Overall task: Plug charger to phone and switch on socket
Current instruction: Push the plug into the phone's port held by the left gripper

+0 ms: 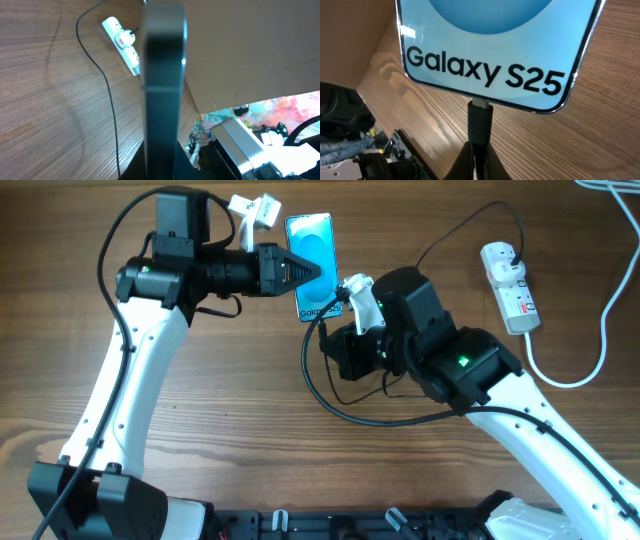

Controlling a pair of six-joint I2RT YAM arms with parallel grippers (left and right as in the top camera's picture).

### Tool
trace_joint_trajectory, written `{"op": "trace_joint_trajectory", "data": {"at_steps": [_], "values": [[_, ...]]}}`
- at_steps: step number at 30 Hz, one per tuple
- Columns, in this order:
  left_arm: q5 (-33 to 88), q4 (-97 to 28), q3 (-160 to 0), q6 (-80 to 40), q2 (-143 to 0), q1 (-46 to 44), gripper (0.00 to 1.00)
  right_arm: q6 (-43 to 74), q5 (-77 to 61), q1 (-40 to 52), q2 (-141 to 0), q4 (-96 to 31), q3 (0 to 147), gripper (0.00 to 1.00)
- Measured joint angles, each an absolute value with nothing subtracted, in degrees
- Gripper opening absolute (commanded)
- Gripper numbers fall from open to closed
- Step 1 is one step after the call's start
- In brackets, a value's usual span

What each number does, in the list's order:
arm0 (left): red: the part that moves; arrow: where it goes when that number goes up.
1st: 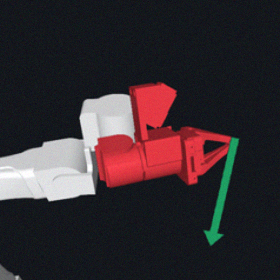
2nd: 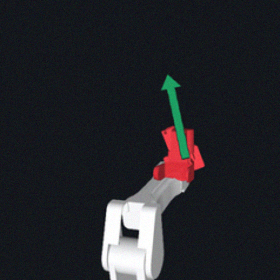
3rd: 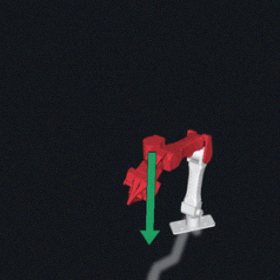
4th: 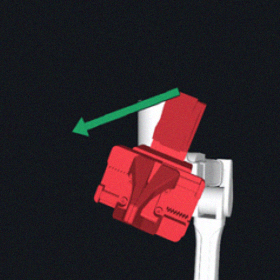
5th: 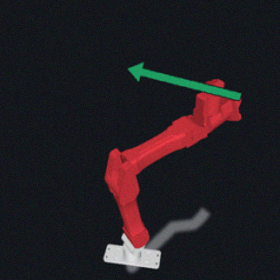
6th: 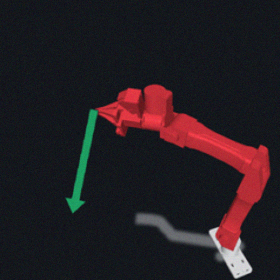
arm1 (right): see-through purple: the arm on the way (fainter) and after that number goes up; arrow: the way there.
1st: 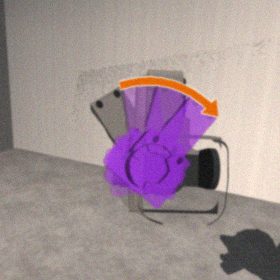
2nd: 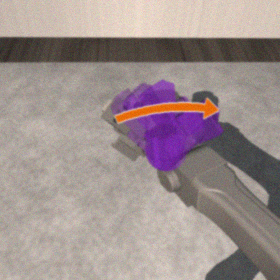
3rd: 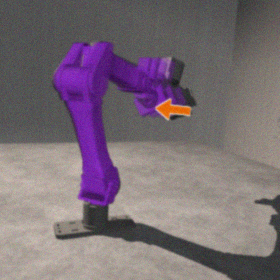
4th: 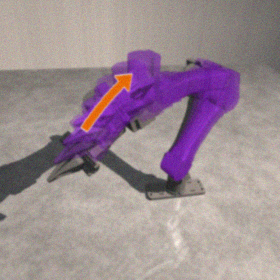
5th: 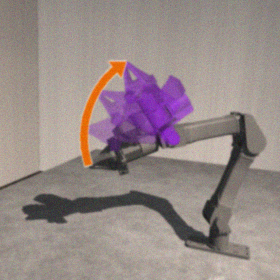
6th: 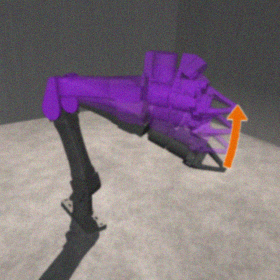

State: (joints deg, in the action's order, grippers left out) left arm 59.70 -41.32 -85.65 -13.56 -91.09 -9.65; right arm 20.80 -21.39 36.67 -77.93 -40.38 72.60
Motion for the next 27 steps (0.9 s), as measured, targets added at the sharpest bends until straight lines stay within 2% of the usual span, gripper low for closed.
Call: {"op": "trace_joint_trajectory", "data": {"at_steps": [27], "values": [[59.7,-41.12,-85.65,-12.47,-91.09,-9.63,0.04,20.8,-21.69,36.67,-77.93,-40.01,72.6,0.04]]}}
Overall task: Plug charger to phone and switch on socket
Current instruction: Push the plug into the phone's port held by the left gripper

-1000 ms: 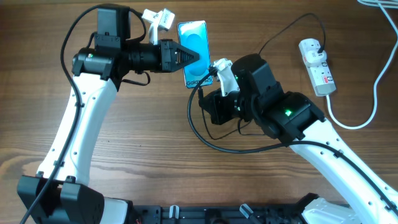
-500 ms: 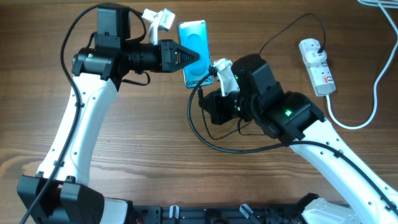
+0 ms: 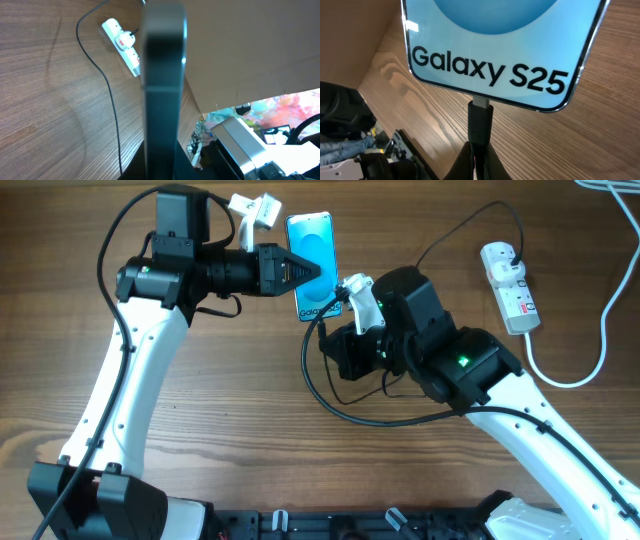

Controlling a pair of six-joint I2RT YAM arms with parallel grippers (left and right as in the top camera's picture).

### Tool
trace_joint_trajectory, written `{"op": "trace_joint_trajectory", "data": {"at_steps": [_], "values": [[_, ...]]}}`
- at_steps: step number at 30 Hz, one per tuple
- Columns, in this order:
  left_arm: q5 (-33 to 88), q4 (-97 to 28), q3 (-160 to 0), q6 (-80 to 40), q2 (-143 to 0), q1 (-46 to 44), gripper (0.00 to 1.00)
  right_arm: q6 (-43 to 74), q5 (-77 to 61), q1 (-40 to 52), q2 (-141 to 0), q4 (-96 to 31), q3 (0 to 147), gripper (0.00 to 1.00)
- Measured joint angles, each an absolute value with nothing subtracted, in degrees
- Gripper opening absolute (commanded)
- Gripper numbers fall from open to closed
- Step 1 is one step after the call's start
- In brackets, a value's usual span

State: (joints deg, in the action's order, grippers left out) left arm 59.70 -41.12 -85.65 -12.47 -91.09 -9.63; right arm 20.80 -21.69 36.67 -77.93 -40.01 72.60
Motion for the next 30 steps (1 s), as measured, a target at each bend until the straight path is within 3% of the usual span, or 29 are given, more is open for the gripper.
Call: {"op": "trace_joint_trajectory", "data": {"at_steps": [30], "values": [[59.7,-43.33,-85.89,-10.52,-91.09,-8.82,0.04,21.69,-22.68,36.84,-77.93,-37.67,72.58,0.04]]}}
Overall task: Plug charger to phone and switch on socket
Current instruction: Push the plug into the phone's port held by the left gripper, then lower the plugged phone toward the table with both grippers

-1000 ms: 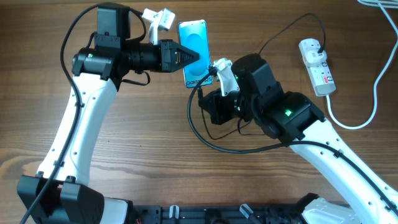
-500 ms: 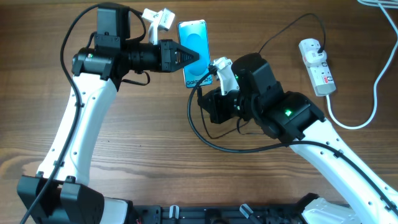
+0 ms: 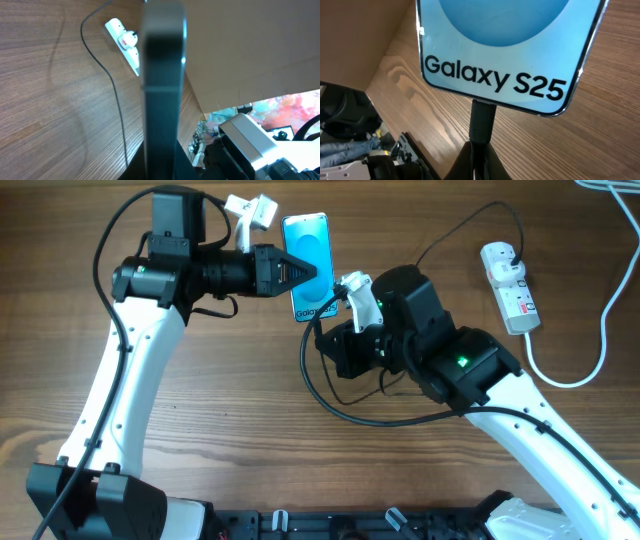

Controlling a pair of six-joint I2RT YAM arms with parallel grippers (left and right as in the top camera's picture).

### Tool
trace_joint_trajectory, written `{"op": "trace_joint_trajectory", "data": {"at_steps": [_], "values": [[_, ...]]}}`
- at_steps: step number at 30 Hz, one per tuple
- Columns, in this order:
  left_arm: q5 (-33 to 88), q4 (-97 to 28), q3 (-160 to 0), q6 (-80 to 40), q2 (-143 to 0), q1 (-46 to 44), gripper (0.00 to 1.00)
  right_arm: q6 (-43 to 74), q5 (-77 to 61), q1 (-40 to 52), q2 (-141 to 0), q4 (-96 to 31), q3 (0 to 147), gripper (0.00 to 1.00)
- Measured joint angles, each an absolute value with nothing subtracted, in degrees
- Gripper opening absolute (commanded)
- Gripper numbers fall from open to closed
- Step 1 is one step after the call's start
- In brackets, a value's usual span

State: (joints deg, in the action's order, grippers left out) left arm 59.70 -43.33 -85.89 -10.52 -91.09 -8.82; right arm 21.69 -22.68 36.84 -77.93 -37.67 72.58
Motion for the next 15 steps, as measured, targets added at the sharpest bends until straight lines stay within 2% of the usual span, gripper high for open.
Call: {"op": "trace_joint_trajectory", "data": {"at_steps": [11,12,13,15], "values": [[59.88,-44.18,-86.26,-9.67,-91.09,-8.51,0.04,21.65,-22.44,37.1,-77.93,-37.01,72.47,0.04],[59.9,-44.21,-86.26,-9.67,-91.09,-8.51,0.04,21.65,-22.41,37.1,-77.93,-37.01,72.47,0.05],[59.88,-44.23,-86.26,-9.65,-91.09,-8.51,0.04,21.65,-22.41,37.1,-77.93,-37.01,72.47,0.12],[59.88,-44.36,-86.26,-9.65,-91.09,-8.51,0.04,21.78,-22.44,37.1,-77.93,-37.01,72.47,0.17]]}}
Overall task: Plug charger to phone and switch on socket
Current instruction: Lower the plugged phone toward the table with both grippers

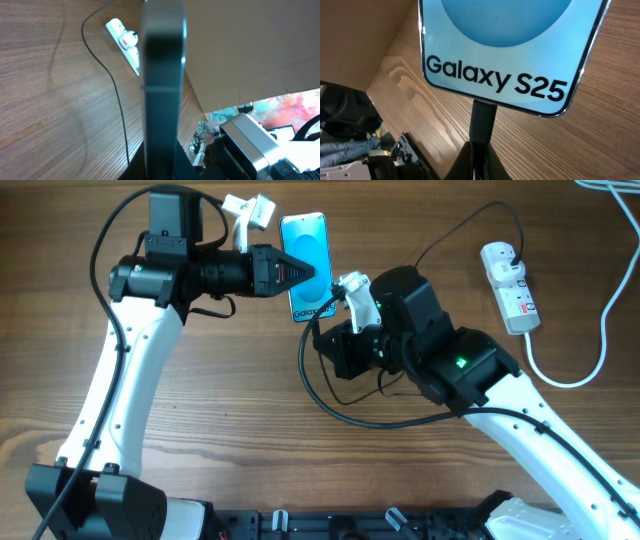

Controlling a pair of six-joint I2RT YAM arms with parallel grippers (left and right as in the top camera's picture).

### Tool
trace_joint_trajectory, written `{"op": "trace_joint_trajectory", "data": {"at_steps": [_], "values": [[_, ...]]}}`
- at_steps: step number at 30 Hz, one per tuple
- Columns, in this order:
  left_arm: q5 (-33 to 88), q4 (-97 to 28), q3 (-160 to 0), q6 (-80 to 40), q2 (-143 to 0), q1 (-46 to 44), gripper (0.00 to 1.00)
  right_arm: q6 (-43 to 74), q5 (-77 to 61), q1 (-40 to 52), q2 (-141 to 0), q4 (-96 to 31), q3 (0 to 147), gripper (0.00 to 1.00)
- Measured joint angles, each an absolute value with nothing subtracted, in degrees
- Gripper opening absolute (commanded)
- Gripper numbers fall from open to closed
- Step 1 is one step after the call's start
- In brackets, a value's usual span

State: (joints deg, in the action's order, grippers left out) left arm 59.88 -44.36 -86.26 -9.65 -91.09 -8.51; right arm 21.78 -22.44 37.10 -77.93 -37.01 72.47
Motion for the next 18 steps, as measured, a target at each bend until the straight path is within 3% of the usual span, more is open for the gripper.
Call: {"op": "trace_joint_trajectory", "data": {"at_steps": [12,14,18], "values": [[59.86,-46.04,-86.08,-8.99,-91.15,-8.95,0.04,21.41,-20.86,36.88,-77.87,-34.46,72.75,0.2],[59.86,-46.04,-86.08,-8.99,-91.15,-8.95,0.04,21.41,-20.82,36.88,-77.87,-34.46,72.75,0.29],[59.53,-45.78,-86.08,-8.75,-91.2,-8.95,0.04,21.56,-20.86,36.88,-77.87,-34.59,72.75,0.57]]}}
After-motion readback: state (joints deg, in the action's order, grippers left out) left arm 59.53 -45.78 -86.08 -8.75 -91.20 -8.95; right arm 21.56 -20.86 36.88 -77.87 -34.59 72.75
